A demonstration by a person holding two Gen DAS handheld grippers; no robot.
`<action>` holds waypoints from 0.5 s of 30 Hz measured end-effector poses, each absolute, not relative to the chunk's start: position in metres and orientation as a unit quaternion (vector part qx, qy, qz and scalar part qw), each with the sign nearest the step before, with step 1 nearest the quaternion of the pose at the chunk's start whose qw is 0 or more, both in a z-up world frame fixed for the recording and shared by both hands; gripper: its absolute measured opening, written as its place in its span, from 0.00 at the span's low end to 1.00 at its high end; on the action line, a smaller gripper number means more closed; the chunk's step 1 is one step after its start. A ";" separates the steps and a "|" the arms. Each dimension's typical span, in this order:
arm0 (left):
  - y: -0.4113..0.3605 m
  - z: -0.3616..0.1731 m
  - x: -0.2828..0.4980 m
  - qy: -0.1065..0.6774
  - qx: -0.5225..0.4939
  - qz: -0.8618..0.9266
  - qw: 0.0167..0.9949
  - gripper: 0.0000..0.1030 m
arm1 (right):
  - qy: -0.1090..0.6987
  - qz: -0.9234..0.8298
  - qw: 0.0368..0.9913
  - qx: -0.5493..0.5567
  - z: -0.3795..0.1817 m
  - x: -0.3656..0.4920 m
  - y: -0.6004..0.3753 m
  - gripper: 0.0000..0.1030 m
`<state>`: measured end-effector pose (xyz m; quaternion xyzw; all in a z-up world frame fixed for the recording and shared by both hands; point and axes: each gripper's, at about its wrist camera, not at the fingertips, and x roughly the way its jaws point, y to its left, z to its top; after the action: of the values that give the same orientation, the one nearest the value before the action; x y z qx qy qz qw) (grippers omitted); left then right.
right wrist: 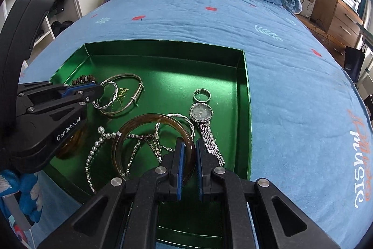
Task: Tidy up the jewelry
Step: 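Carry and drop the twisted ring into the green tray while the right tool releases the brown bangle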
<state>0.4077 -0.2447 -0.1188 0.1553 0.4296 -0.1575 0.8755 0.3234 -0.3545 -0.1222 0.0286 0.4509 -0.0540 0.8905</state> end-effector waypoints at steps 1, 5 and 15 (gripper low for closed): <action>-0.244 -0.119 0.408 0.429 0.154 -0.158 0.876 0.06 | 0.451 -0.054 0.891 0.029 -0.122 0.323 -0.354 0.09; -0.242 -0.119 0.407 0.427 0.147 -0.159 0.878 0.08 | 0.452 -0.054 0.890 0.030 -0.121 0.324 -0.355 0.09; -0.229 -0.105 0.399 0.426 0.119 -0.175 0.879 0.09 | 0.456 -0.062 0.887 0.041 -0.114 0.320 -0.356 0.24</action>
<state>0.3986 -0.2286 -0.1046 0.1185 0.4264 -0.1750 0.8795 0.3199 -0.3558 -0.1141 0.0405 0.4556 -0.0617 0.8871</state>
